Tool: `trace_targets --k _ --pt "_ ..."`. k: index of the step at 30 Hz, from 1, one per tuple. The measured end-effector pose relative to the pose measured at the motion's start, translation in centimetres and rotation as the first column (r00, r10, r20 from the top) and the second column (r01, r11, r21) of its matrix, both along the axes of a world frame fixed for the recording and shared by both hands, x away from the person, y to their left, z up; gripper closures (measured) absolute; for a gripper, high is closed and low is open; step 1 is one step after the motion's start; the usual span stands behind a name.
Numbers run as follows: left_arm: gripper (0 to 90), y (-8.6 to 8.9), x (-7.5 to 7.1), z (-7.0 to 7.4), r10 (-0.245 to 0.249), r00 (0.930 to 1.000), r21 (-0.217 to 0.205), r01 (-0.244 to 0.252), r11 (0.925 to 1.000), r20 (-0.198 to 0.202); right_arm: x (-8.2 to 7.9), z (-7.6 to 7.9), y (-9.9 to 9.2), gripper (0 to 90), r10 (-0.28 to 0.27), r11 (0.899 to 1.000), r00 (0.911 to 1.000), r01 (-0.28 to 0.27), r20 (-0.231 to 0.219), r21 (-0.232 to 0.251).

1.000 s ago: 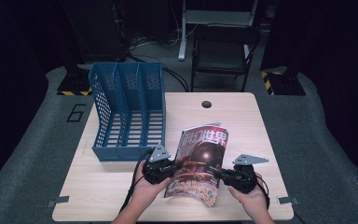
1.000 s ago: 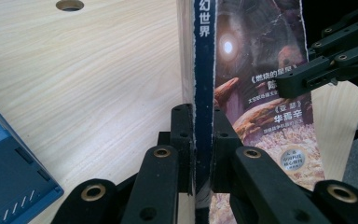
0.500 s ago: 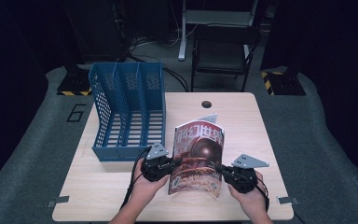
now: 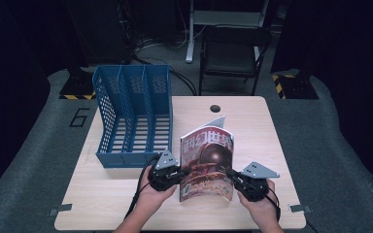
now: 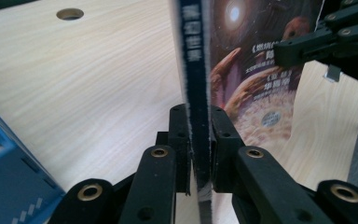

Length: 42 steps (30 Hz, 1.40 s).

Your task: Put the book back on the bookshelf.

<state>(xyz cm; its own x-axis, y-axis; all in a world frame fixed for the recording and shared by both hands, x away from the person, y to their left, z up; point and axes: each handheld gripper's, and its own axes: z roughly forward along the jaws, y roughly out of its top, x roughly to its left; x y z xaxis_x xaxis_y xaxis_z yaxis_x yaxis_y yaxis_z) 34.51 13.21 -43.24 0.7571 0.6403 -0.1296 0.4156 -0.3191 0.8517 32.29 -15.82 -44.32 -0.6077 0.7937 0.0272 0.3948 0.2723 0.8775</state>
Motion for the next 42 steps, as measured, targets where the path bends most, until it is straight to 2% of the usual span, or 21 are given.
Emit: trace_targets --k 2,3,5,11,17,19,20,24,26,27,29,30,32,34,38,40,41,42 --pt "83.3 0.1 -0.3 -0.2 0.009 0.9998 -0.031 -0.010 0.9995 -0.018 -0.1 0.0 -0.2 85.3 0.013 0.999 0.9999 -0.013 -0.009 0.030" --pt "83.4 0.3 -0.3 -0.1 -0.001 0.9998 -0.026 0.000 0.9997 -0.020 -0.1 0.0 -0.4 83.0 0.025 0.999 0.9996 -0.024 -0.014 0.046" --pt "83.5 0.4 -0.6 -0.2 0.003 0.9998 -0.026 -0.004 0.9996 -0.018 -0.4 0.0 -0.5 72.5 0.047 0.996 0.9986 -0.045 -0.024 0.077" --pt "83.5 0.7 -1.0 -0.2 -0.004 0.9998 -0.034 0.004 0.9994 -0.020 -0.8 -0.2 -0.6 67.5 0.083 0.993 0.9959 -0.079 -0.038 0.083" --pt "83.5 0.7 -1.7 -0.2 -0.024 0.9997 -0.038 0.023 0.9990 -0.011 -0.8 -0.6 -1.4 66.1 0.075 0.993 0.9935 -0.067 -0.086 0.100" --pt "83.5 0.7 -2.1 -0.2 -0.034 0.9994 -0.033 0.034 0.9989 -0.003 -0.7 -0.9 -1.6 65.7 0.090 0.992 0.9893 -0.078 -0.115 0.102" --pt "83.5 0.7 -2.3 -0.2 -0.037 0.9993 -0.035 0.036 0.9987 -0.004 -0.6 -1.1 -1.6 65.7 0.097 0.992 0.9859 -0.086 -0.137 0.088" --pt "83.4 0.8 -2.9 -0.2 -0.058 0.9983 -0.024 0.058 0.9980 0.005 -0.5 -1.5 -1.8 66.0 0.108 0.993 0.9802 -0.097 -0.166 0.072" --pt "83.4 0.8 -3.1 -0.2 -0.067 0.9977 -0.021 0.067 0.9975 0.008 -0.3 -2.0 -1.8 66.4 0.113 0.992 0.9730 -0.099 -0.201 0.079" --pt "83.5 0.8 -3.2 -0.3 -0.066 0.9977 -0.023 0.067 0.9975 0.012 0.0 -2.6 -1.8 67.5 0.117 0.992 0.9637 -0.102 -0.240 0.075" --pt "83.4 0.8 -3.4 -0.3 -0.071 0.9973 -0.013 0.072 0.9974 0.020 0.0 -2.9 -1.7 68.2 0.109 0.993 0.9616 -0.094 -0.252 0.072" --pt "83.4 0.8 -3.6 -0.3 -0.074 0.9970 -0.013 0.075 0.9971 0.020 0.3 -3.4 -1.6 68.8 0.112 0.994 0.9529 -0.102 -0.282 0.050" --pt "83.4 0.7 -3.8 -0.3 -0.082 0.9963 -0.008 0.083 0.9965 0.022 0.4 -3.6 -1.5 69.4 0.121 0.993 0.9517 -0.112 -0.282 0.047" --pt "83.5 0.7 -4.0 -0.3 -0.089 0.9955 0.003 0.089 0.9960 0.033 0.5 -3.8 -1.4 71.7 0.116 0.993 0.9460 -0.105 -0.303 0.052" --pt "83.5 0.6 -4.4 -0.3 -0.093 0.9950 0.009 0.093 0.9956 0.036 0.4 -3.9 -1.1 82.1 0.121 0.992 0.9466 -0.106 -0.299 0.065" --pt "83.6 0.5 -4.5 -0.2 -0.097 0.9947 0.012 0.097 0.9952 0.033 0.3 -3.8 -0.7 85.5 0.115 0.993 0.9579 -0.110 -0.263 0.032" --pt "83.6 0.5 -4.5 -0.2 -0.093 0.9947 0.018 0.092 0.9956 0.044 0.2 -3.8 -0.5 86.0 0.103 0.995 0.9629 -0.101 -0.249 0.023" --pt "83.6 0.5 -4.5 -0.2 -0.097 0.9944 0.025 0.096 0.9951 0.043 0.2 -3.8 -0.3 86.2 0.101 0.995 0.9650 -0.101 -0.242 0.009"
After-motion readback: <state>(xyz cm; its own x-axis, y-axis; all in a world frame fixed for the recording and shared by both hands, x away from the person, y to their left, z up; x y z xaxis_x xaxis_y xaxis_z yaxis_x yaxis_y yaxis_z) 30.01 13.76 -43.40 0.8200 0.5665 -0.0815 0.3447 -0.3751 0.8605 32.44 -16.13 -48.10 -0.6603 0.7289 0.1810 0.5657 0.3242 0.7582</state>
